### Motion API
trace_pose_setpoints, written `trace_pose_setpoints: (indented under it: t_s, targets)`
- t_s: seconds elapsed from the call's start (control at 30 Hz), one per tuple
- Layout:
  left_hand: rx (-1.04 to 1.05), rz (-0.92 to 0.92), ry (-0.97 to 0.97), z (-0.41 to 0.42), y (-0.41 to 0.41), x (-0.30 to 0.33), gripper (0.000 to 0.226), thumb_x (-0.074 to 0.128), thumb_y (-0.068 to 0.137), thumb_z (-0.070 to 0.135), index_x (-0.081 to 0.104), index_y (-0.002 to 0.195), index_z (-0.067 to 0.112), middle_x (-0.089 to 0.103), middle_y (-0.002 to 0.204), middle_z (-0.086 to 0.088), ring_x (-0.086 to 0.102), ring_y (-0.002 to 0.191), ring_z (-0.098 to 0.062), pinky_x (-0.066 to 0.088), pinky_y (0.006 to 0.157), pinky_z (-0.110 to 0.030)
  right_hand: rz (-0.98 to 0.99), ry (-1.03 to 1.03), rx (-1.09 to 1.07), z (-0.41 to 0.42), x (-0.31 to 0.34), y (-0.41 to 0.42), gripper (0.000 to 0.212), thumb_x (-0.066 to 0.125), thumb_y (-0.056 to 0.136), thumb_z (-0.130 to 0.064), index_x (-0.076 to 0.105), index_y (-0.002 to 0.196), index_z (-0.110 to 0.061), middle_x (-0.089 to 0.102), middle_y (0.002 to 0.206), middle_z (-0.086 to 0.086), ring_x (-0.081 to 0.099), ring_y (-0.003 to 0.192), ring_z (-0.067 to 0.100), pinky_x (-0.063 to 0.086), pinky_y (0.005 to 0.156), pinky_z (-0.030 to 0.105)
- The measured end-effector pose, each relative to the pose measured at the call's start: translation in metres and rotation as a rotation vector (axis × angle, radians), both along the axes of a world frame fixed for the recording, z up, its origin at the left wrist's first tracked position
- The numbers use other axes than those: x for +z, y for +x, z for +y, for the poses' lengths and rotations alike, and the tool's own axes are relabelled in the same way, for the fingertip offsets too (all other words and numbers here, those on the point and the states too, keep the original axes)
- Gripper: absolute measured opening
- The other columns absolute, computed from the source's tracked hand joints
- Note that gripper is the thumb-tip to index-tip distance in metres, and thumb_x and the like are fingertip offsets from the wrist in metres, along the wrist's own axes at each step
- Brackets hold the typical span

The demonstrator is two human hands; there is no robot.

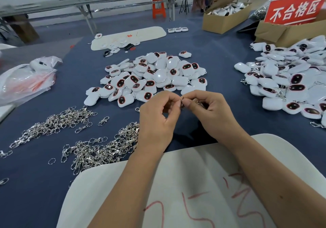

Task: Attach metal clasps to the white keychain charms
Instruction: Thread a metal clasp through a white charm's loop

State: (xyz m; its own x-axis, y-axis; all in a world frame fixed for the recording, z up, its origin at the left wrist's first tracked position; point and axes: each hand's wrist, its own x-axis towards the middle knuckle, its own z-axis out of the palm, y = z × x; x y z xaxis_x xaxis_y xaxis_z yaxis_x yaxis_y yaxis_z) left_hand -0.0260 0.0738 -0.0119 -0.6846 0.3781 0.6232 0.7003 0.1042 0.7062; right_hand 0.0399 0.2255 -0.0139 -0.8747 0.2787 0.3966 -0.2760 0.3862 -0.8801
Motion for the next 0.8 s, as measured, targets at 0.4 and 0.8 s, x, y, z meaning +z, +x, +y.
trace_pose_setpoints:
  t_s: [0.4, 0.8]
  targets:
    - [0.019, 0.036, -0.113, -0.0009, -0.0015, -0.0015, 0.010, 0.063, 0.092, 0.011, 0.068, 0.085, 0.016, 0.066, 0.076, 0.009, 0.063, 0.074, -0.015, 0.051, 0.069, -0.036, 0.099, 0.286, -0.181, -0.0043, -0.0004, 0.0011, 0.014, 0.073, 0.096, -0.004, 0.081, 0.090, -0.013, 0.069, 0.079, -0.011, 0.054, 0.073, 0.010, 0.039, 0.070, 0.020]
    - [0.047, -0.083, -0.107, -0.0009, 0.0020, 0.0006, 0.014, 0.058, 0.089, 0.013, 0.066, 0.079, 0.018, 0.066, 0.069, 0.008, 0.065, 0.067, -0.017, 0.055, 0.067, -0.043, 0.254, 0.667, -0.297, -0.0013, 0.0001, -0.0012, 0.014, 0.074, 0.096, -0.007, 0.081, 0.088, -0.015, 0.070, 0.079, -0.005, 0.053, 0.075, 0.022, 0.048, 0.068, 0.037]
